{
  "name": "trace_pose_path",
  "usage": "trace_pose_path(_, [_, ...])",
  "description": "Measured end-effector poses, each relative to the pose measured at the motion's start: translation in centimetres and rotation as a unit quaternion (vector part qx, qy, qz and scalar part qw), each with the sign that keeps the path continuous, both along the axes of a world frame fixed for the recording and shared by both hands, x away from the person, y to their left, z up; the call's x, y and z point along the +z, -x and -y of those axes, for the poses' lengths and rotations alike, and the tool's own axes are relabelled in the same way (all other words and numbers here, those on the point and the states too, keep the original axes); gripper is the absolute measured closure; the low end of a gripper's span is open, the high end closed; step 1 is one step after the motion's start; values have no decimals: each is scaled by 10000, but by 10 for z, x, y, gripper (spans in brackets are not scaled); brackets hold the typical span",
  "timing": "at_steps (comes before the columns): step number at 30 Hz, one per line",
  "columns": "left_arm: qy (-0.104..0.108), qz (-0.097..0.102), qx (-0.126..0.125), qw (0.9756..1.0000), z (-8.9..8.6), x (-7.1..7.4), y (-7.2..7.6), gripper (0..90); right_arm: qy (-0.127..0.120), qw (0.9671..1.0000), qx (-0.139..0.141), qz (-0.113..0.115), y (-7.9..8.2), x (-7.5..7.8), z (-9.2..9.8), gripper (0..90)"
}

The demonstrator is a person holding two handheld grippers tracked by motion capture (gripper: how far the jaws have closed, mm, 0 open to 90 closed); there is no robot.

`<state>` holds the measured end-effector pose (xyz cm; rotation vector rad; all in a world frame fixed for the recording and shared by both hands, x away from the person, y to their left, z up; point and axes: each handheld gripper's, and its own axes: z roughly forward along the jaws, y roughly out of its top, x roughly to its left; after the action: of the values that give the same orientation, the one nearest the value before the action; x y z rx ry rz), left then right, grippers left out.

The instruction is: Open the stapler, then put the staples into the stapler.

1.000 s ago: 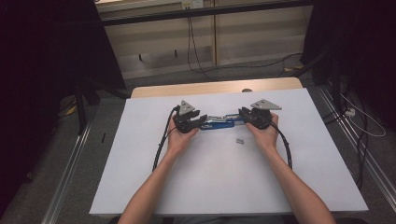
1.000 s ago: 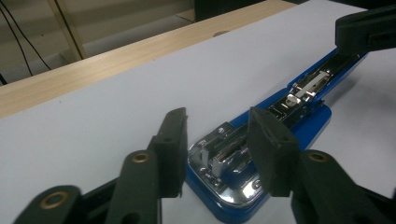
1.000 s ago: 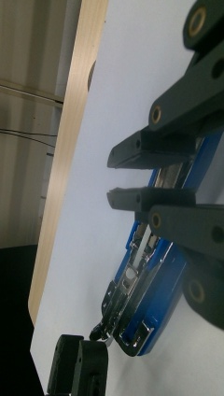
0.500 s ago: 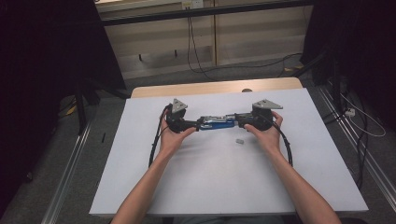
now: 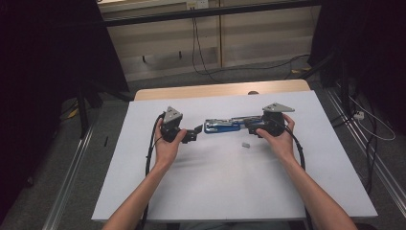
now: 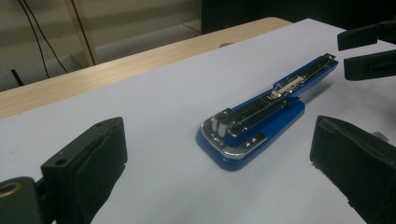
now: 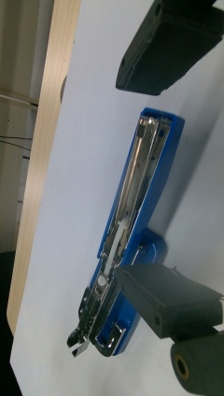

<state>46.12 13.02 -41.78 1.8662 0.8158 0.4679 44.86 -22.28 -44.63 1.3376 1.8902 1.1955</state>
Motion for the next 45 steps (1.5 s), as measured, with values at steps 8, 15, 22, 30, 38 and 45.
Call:
trace_pose_path(8, [166,85,-176,9997,-12,1,17,34,98,9999,67,-45,10,6,11,79])
trace_pose_path(15, [59,-11,-174,9998,-15,-10,25,34,69,9997,214,-129,15,3,16,90])
trace_pose_path(22, [-169,38,61,9998,-19,-13,35,40,-16,9993,309,-199,21,7,16,82])
trace_pose_path(30, [24,35,9,10000,-30,-13,47,43,-23,9969,688,-374,22,11,10,93])
trace_pose_path(38, [-29,195,96,9998,-40,-15,68,44,-81,9932,947,-679,22,10,10,94])
trace_pose_path(45, [63,200,108,9997,-52,-12,87,44,19,9884,1230,-888,25,16,6,71])
